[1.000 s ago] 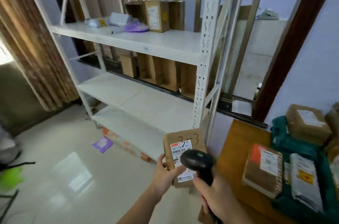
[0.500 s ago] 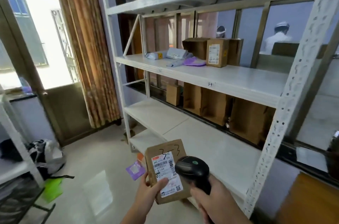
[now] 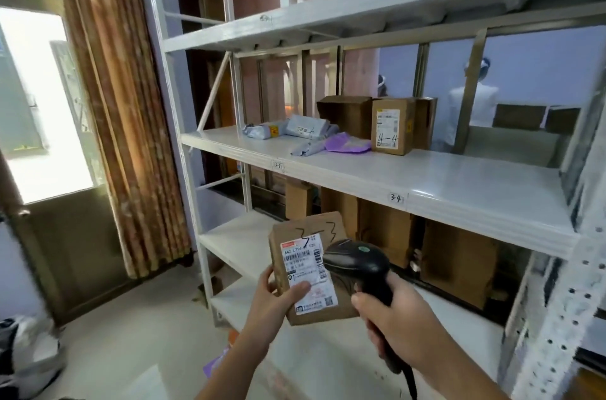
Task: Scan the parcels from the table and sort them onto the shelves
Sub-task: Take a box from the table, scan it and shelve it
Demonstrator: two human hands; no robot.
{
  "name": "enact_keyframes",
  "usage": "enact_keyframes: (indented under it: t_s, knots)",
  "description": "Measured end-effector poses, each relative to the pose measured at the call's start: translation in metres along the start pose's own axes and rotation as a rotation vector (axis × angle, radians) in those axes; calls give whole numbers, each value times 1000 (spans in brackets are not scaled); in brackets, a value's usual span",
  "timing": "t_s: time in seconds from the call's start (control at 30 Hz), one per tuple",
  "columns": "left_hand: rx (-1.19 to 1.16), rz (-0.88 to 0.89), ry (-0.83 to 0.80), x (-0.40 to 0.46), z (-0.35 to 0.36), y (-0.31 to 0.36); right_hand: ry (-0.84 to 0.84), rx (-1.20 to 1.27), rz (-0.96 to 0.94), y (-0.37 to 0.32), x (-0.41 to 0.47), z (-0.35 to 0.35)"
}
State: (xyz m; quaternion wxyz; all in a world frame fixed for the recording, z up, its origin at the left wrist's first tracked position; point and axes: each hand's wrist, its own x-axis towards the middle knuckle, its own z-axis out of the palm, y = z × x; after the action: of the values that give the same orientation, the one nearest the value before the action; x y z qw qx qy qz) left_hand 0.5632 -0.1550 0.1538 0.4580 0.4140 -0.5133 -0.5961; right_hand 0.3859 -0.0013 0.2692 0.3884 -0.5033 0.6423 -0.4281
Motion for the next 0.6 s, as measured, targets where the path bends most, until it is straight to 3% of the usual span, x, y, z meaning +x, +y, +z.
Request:
enact_keyframes:
  t_s: [0.3,0.6]
  knots:
    - [-24,257,-156,120,59,130,145,118,-214,-67,81,-50]
    - [74,343,-422,253,120,169,374,99,-203,-80,131,-58]
